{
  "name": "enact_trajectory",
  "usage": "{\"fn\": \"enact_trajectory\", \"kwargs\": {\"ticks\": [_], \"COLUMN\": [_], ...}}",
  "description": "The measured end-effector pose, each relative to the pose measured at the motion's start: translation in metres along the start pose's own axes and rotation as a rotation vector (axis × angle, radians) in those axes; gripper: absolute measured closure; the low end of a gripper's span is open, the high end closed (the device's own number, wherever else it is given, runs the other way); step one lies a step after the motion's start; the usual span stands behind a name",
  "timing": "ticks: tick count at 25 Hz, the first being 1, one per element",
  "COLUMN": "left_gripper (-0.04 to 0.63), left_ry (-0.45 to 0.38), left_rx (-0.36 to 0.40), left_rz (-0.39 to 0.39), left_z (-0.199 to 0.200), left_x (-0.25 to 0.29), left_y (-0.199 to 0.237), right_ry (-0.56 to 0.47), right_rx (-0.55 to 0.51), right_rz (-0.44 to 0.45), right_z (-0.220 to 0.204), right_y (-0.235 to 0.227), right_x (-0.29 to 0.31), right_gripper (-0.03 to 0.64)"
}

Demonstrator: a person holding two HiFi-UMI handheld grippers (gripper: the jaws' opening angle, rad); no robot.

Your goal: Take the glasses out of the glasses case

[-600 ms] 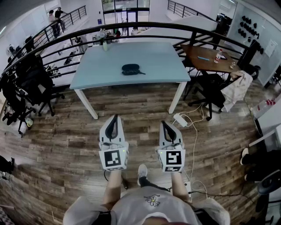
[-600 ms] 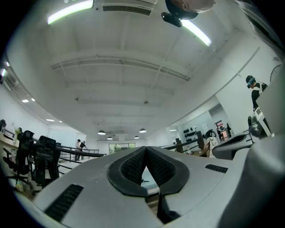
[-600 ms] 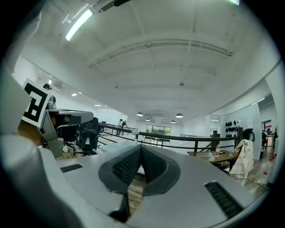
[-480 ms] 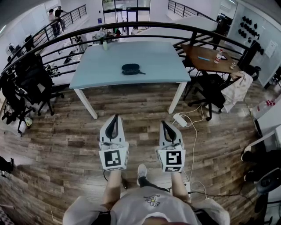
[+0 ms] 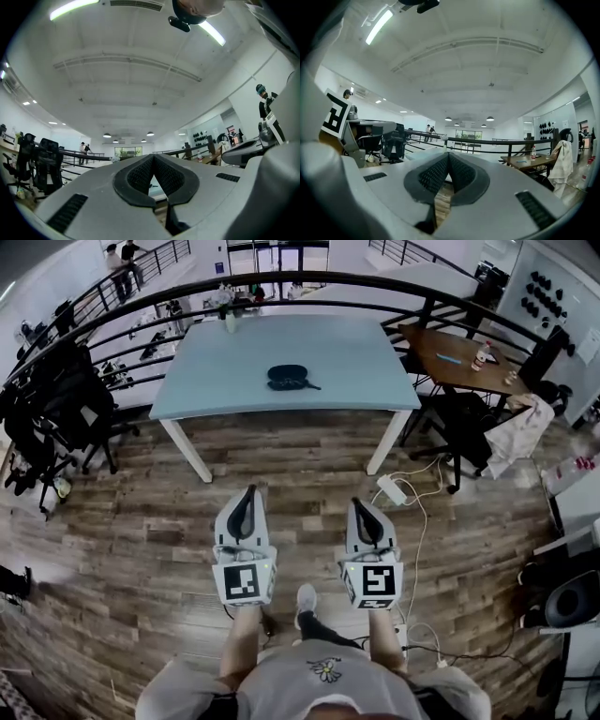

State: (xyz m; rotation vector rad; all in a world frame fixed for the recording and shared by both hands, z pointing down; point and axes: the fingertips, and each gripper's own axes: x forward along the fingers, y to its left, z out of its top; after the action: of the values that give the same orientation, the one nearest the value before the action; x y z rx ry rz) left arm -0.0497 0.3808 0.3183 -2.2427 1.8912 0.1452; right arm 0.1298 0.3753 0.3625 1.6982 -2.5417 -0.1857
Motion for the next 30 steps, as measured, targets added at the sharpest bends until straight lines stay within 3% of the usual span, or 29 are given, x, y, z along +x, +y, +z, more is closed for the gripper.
{"fn": "enact_trajectory", "kwargs": {"ticks": [6,21,26,30], "left_gripper": [0.578,0.58,0.578,0.578], "left_ry": [0.026,-0.19,-0.208,-0.214], "left_rx": [0.028,0.114,0.118,0.093], "left_rz": [0.011,0.071,0.043,0.039], "left_z": [-0.006,0.05,0.05,0.02], "left_x": [0.039,0.128,0.17,0.211], "left_y": [0.02,0.067,0.078,0.096], "right_ry": [-0.006,-0.127,-0.133,-0.111], "right_rx": [-0.022,-0.053,-0.043,-0.071], "right_rz": [0.038,0.104,0.082,0.075], "right_z": [0.007,0.049,0.048,0.03], "right_y": [-0.008,-0.039,-0.051,-0.055], "right_x": [0.045,0.132,0.169,0.21], "right_gripper": [0.609,0.609,0.609,0.609]}}
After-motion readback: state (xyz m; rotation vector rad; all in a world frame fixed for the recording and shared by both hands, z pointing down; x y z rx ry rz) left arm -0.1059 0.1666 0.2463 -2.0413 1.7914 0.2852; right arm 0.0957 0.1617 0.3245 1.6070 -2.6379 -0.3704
